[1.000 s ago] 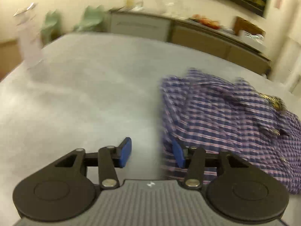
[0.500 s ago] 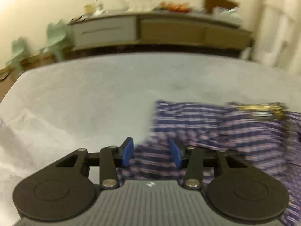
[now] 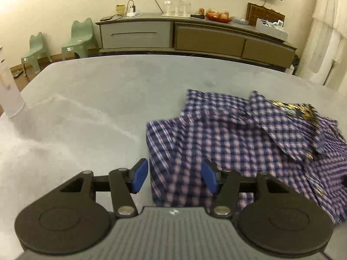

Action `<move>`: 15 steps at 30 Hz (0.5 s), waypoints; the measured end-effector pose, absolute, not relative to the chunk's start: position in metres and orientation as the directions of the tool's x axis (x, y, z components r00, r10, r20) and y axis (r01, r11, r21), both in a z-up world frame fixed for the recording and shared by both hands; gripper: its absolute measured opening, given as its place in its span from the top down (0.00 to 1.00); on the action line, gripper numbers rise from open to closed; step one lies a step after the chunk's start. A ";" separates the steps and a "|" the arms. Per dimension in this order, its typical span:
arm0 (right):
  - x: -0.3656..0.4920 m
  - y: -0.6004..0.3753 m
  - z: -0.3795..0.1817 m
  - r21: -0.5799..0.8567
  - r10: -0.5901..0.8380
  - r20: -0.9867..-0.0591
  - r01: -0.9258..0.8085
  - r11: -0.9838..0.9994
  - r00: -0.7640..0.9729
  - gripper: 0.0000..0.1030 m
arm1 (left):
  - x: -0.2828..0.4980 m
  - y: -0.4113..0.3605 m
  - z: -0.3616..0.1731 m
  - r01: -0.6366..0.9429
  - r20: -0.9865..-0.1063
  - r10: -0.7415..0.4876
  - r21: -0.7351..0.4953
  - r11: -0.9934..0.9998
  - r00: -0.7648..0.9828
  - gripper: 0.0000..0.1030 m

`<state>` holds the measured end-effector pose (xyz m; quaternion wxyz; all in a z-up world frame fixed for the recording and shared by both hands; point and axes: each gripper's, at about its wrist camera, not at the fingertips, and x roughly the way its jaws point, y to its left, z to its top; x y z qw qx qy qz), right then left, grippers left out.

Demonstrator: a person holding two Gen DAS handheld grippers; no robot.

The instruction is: Fold clothes

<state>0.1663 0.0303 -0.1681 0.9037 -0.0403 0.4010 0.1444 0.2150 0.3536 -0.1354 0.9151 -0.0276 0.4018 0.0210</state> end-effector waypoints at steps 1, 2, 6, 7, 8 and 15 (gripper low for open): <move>0.162 0.032 -0.169 -0.011 0.176 -0.726 -0.267 0.964 0.665 0.24 | 0.210 0.351 -0.134 -0.057 -0.734 0.013 -0.035 0.998 0.680 0.46; 0.154 0.032 -0.165 -0.032 0.156 -0.704 -0.250 0.968 0.693 0.25 | 0.206 0.348 -0.133 -0.050 -0.730 0.007 -0.037 0.998 0.684 0.45; 0.119 0.038 -0.143 0.058 0.293 -0.602 -0.325 0.944 0.743 0.21 | 0.186 0.324 -0.141 -0.003 -0.738 -0.034 -0.048 0.999 0.673 0.40; 0.119 0.047 -0.144 0.063 0.317 -0.608 -0.354 0.933 0.728 0.21 | 0.186 0.319 -0.145 0.007 -0.743 -0.042 -0.050 0.999 0.668 0.38; 0.119 0.056 -0.146 0.067 0.341 -0.613 -0.382 0.922 0.713 0.21 | 0.188 0.314 -0.150 0.010 -0.746 -0.043 -0.048 0.999 0.665 0.38; 0.150 0.070 -0.182 -0.026 0.226 -0.695 -0.337 0.941 0.683 0.24 | 0.215 0.287 -0.170 0.063 -0.725 -0.044 -0.002 0.998 0.687 0.24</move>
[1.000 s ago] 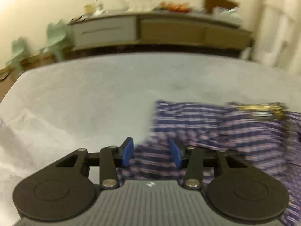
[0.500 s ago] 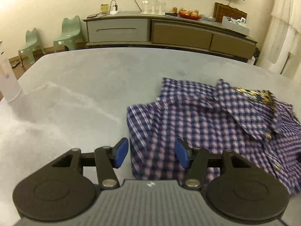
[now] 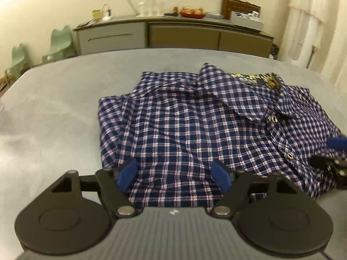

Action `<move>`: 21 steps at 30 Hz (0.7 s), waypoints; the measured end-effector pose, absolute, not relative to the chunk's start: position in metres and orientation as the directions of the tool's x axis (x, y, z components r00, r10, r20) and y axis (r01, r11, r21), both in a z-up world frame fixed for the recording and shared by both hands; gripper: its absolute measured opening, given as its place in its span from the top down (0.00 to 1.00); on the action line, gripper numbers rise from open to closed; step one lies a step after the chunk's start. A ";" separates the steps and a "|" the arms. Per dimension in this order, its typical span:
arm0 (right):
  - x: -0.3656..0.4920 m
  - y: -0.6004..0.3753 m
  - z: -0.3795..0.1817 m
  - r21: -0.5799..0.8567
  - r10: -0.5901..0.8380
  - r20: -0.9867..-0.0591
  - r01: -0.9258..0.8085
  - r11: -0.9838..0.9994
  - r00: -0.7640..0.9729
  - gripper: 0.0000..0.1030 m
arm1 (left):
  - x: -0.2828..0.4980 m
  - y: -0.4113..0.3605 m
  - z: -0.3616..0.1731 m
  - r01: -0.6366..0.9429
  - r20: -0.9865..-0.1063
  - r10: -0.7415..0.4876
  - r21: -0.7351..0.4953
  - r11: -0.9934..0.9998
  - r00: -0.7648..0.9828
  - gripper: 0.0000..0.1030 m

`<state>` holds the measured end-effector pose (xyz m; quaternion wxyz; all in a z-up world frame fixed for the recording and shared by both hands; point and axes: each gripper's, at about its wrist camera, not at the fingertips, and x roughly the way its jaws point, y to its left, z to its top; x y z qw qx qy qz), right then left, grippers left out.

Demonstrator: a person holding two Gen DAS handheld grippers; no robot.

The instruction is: Fold clothes

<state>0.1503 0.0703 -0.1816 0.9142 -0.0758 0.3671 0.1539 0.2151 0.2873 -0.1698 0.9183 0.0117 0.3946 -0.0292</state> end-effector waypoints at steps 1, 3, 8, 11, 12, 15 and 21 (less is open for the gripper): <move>0.153 0.073 -0.183 -0.035 0.211 -0.692 -0.324 0.945 0.690 0.24 | 0.222 0.282 -0.170 0.069 -0.725 -0.044 0.005 0.998 0.687 0.23; 0.160 0.078 -0.186 -0.054 0.185 -0.686 -0.303 0.951 0.704 0.24 | 0.237 0.273 -0.172 0.075 -0.726 -0.047 0.007 0.997 0.687 0.23; 0.177 0.081 -0.189 -0.061 0.134 -0.683 -0.239 0.969 0.718 0.24 | 0.264 0.260 -0.176 0.085 -0.718 -0.061 -0.003 0.996 0.694 0.22; 0.168 0.086 -0.187 -0.052 0.118 -0.689 -0.211 0.976 0.716 0.23 | 0.257 0.263 -0.179 0.084 -0.701 -0.067 -0.010 0.996 0.710 0.22; 0.161 0.087 -0.186 -0.056 0.107 -0.690 -0.200 0.978 0.716 0.22 | 0.254 0.264 -0.180 0.088 -0.696 -0.068 -0.007 0.996 0.715 0.22; 0.153 0.091 -0.187 -0.064 0.079 -0.693 -0.170 0.983 0.716 0.20 | 0.251 0.266 -0.178 0.072 -0.702 -0.064 -0.018 0.997 0.710 0.22; 0.143 0.080 -0.167 0.005 0.095 -0.674 -0.124 0.992 0.733 0.20 | 0.235 0.276 -0.147 0.003 -0.679 -0.049 -0.068 0.998 0.733 0.23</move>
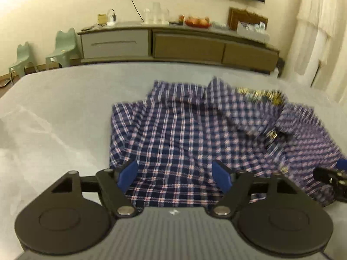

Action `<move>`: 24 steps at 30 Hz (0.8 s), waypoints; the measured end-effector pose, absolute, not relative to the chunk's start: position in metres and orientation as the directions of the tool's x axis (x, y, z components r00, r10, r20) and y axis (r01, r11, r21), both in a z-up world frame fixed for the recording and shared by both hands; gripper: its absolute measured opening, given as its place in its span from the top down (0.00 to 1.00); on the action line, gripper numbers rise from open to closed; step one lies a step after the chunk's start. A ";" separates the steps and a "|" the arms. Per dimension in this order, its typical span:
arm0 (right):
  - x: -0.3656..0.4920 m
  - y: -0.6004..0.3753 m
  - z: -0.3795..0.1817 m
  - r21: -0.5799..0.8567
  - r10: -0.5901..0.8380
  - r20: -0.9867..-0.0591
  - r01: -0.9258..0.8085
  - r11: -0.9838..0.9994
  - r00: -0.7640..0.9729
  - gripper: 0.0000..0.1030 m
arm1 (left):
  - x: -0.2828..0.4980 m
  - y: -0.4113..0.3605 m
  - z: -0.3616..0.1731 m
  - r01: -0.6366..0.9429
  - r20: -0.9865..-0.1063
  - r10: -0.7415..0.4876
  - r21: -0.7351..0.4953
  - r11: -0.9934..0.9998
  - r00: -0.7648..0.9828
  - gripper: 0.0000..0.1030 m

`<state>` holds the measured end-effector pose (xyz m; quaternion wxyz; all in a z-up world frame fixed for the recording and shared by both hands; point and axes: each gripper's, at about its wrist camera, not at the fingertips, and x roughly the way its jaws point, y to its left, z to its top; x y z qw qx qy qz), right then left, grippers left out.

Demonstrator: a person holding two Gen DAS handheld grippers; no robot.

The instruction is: Fold clothes

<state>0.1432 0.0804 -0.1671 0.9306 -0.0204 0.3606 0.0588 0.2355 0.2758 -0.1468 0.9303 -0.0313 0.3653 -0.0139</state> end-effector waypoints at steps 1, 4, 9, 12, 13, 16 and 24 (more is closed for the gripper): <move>0.138 0.077 -0.161 0.013 0.104 -0.665 -0.127 0.992 0.740 0.19 | 0.228 0.275 -0.139 0.004 -0.668 -0.054 -0.077 0.997 0.742 0.17; 0.118 0.070 -0.147 0.035 0.130 -0.643 -0.140 0.990 0.755 0.17 | 0.203 0.268 -0.123 0.021 -0.644 -0.078 -0.096 0.995 0.761 0.00; 0.091 0.061 -0.133 0.059 0.142 -0.623 -0.135 0.989 0.769 0.14 | 0.167 0.247 -0.111 0.055 -0.641 -0.100 -0.090 0.994 0.761 0.00; 0.078 0.057 -0.130 0.069 0.141 -0.619 -0.125 0.990 0.773 0.12 | 0.153 0.232 -0.111 0.077 -0.639 -0.108 -0.077 0.994 0.761 0.00; 0.074 0.055 -0.130 0.075 0.141 -0.618 -0.120 0.990 0.773 0.12 | 0.149 0.231 -0.111 0.082 -0.632 -0.127 -0.101 0.992 0.764 0.00; 0.065 0.051 -0.130 0.099 0.145 -0.619 -0.106 0.989 0.772 0.12 | 0.147 0.228 -0.112 0.070 -0.640 -0.153 -0.152 0.986 0.753 0.00; 0.057 0.047 -0.133 0.111 0.142 -0.621 -0.094 0.989 0.771 0.12 | 0.140 0.217 -0.115 0.040 -0.635 -0.140 -0.169 0.985 0.759 0.00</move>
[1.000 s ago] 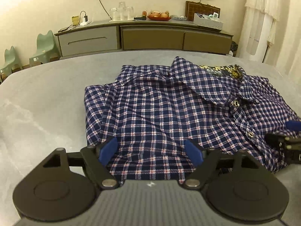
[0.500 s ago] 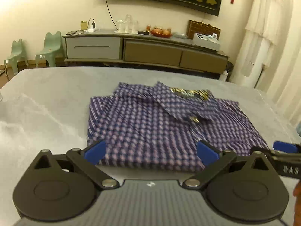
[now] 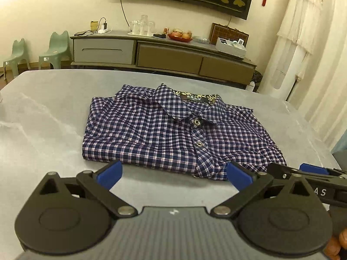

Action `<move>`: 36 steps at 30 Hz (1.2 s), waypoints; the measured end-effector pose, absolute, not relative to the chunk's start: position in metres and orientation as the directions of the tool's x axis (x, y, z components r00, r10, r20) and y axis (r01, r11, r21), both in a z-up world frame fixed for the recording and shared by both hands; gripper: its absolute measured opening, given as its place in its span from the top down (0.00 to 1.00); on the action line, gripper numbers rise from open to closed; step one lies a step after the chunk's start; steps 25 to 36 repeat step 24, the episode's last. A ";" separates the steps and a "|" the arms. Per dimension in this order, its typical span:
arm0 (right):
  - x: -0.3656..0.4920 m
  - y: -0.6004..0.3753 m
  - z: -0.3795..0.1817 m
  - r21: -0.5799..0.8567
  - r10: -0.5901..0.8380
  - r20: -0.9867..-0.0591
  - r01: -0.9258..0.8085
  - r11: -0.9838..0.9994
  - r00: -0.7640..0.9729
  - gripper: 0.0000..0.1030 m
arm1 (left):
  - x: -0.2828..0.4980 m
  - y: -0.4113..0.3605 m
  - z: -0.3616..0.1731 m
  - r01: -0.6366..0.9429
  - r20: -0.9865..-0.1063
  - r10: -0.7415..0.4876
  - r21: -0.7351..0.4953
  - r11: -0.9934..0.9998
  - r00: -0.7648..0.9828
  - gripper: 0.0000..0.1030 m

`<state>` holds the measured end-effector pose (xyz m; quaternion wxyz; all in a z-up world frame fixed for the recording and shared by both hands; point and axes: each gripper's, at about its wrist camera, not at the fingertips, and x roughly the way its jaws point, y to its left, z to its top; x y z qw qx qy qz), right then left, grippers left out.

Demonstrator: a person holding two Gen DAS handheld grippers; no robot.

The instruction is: Fold clothes

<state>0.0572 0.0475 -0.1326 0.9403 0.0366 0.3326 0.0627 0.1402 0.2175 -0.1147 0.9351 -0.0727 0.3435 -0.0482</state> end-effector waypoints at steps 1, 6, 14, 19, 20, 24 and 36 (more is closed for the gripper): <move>0.057 0.047 -0.133 0.110 0.142 -0.622 -0.093 0.990 0.770 0.12 | 0.139 0.216 -0.115 0.041 -0.633 -0.147 -0.179 0.983 0.760 0.00; 0.057 0.044 -0.134 0.113 0.141 -0.623 -0.090 0.989 0.769 0.12 | 0.134 0.210 -0.120 0.034 -0.637 -0.148 -0.187 0.982 0.757 0.00; 0.056 0.043 -0.137 0.117 0.137 -0.628 -0.082 0.990 0.766 0.12 | 0.132 0.200 -0.124 0.031 -0.656 -0.123 -0.149 0.988 0.745 0.00; 0.057 0.043 -0.138 0.114 0.137 -0.631 -0.083 0.990 0.764 0.12 | 0.130 0.197 -0.125 0.040 -0.654 -0.115 -0.127 0.991 0.748 0.00; 0.058 0.043 -0.138 0.114 0.137 -0.631 -0.084 0.990 0.764 0.11 | 0.130 0.197 -0.125 0.039 -0.654 -0.112 -0.126 0.991 0.748 0.00; 0.059 0.042 -0.139 0.112 0.135 -0.633 -0.082 0.990 0.762 0.11 | 0.129 0.197 -0.126 0.041 -0.657 -0.107 -0.115 0.992 0.746 0.00; 0.059 0.042 -0.139 0.112 0.135 -0.633 -0.082 0.990 0.762 0.11 | 0.129 0.197 -0.126 0.041 -0.657 -0.107 -0.115 0.992 0.746 0.00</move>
